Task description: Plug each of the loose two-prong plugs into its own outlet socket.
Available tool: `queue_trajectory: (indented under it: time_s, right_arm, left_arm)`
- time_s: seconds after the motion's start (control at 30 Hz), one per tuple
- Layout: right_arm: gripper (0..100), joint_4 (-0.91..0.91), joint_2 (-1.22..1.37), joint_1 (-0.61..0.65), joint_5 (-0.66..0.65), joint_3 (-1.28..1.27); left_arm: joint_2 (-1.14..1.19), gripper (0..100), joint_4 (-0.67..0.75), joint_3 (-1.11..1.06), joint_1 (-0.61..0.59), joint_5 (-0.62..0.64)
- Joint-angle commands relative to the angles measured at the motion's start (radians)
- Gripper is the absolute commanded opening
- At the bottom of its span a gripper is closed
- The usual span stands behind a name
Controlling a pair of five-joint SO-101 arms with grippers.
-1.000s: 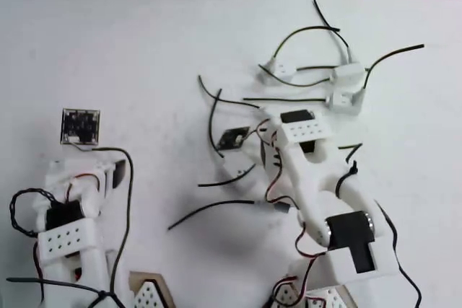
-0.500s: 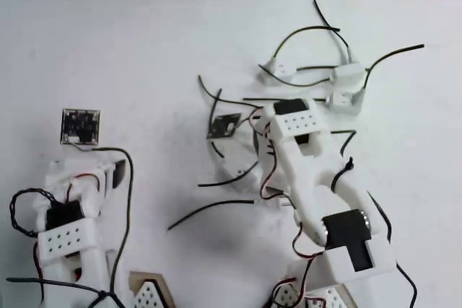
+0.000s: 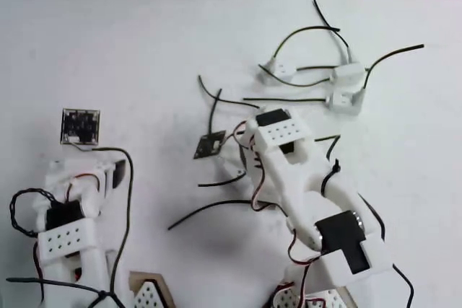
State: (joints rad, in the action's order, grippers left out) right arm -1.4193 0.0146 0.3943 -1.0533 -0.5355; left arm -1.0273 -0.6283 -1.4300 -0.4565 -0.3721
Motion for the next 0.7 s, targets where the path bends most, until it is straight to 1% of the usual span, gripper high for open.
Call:
queue_trajectory:
  time_s: [0.0, 0.17, 0.5, 0.63, 0.67]
  right_arm:
    - [18.7, 0.018, 0.042, -0.001, 0.002, 0.005]
    - [11.5, 0.016, 0.134, 0.013, 0.005, 0.011]
    - [10.8, 0.015, 0.140, 0.010, 0.003, 0.011]
    - [1.3, 0.013, 0.140, 0.010, 0.002, 0.011]
    - [1.6, 0.010, 0.140, 0.010, 0.002, 0.011]
  left_arm:
    - [-0.018, 32, 0.021, -0.002, 0.007, -0.011]
    - [-0.018, 32, 0.021, -0.002, 0.007, -0.011]
    - [-0.018, 32, 0.021, -0.002, 0.007, -0.011]
    - [-0.018, 32, 0.021, -0.002, 0.007, -0.011]
    - [-0.018, 32, 0.021, -0.002, 0.007, -0.011]
